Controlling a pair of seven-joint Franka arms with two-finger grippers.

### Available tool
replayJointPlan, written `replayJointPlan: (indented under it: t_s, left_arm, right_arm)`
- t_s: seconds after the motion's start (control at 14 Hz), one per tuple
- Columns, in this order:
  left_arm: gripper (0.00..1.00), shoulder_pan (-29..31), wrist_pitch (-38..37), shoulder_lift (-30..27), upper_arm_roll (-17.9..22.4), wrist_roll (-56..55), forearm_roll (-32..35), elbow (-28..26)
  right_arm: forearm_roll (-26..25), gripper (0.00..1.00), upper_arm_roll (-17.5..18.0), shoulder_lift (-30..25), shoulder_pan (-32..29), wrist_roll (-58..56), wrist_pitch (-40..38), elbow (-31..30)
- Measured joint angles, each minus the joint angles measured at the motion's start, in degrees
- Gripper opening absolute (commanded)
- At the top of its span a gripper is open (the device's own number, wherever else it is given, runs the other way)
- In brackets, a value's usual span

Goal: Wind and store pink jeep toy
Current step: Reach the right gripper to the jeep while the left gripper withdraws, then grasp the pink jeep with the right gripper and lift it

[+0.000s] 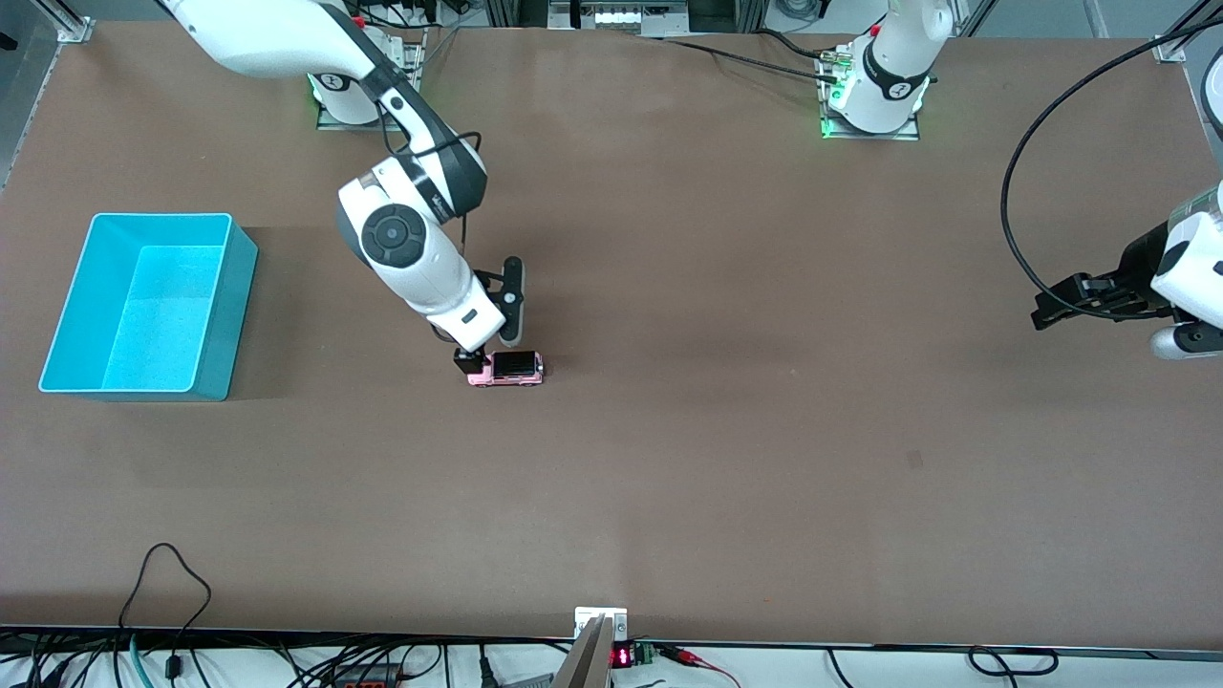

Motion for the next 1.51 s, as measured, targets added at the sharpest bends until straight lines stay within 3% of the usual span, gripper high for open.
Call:
replayJointPlan:
  t_s: [0.29,0.65,0.79,0.86,0.93,1.0,1.08,1.15,1.51]
  left_arm:
    - [1.00,0.0,0.1,-0.7,0.0,0.3,0.0,-1.3]
    - [1.00,0.0,0.7,-3.2,0.2,0.4,0.0,-4.8]
    - [1.00,0.0,0.1,-3.4,0.2,0.4,0.0,-4.5]
    - [1.00,-0.1,0.1,-3.5,0.2,0.4,0.0,-4.3]
    - [1.00,-0.1,0.1,-3.7,0.2,0.4,0.0,-4.0]
    - [1.00,-0.1,0.0,-3.9,0.2,0.4,0.0,-3.9]
    - [1.00,-0.1,0.0,-4.1,0.3,0.5,0.0,-3.8]
    - [1.00,-0.1,-0.2,-4.3,0.3,0.8,0.0,-3.8]
    - [1.00,-0.1,-2.6,-4.8,0.7,3.0,0.0,-3.6]
  right_arm:
    - [-0.4,1.00,-4.4,5.2,4.8,0.0,0.8,4.7]
    - [-2.9,0.99,-5.5,8.9,5.6,0.0,4.2,5.6]
    - [-2.9,0.65,-6.0,9.6,6.2,-0.1,4.9,5.6]
    - [-2.9,0.42,-6.3,9.9,6.6,-0.1,5.1,5.6]
    - [-2.9,0.39,-6.4,10.0,6.9,-0.1,5.3,5.6]
    - [-2.9,0.28,-6.6,10.0,7.2,-0.1,5.3,5.7]
    - [-2.9,0.09,-6.8,10.0,7.3,-0.1,5.5,5.7]
    - [-2.9,0.00,-7.1,10.0,7.3,-0.1,5.8,5.8]
    - [-2.9,0.00,-7.9,9.6,7.4,0.3,6.6,6.2]
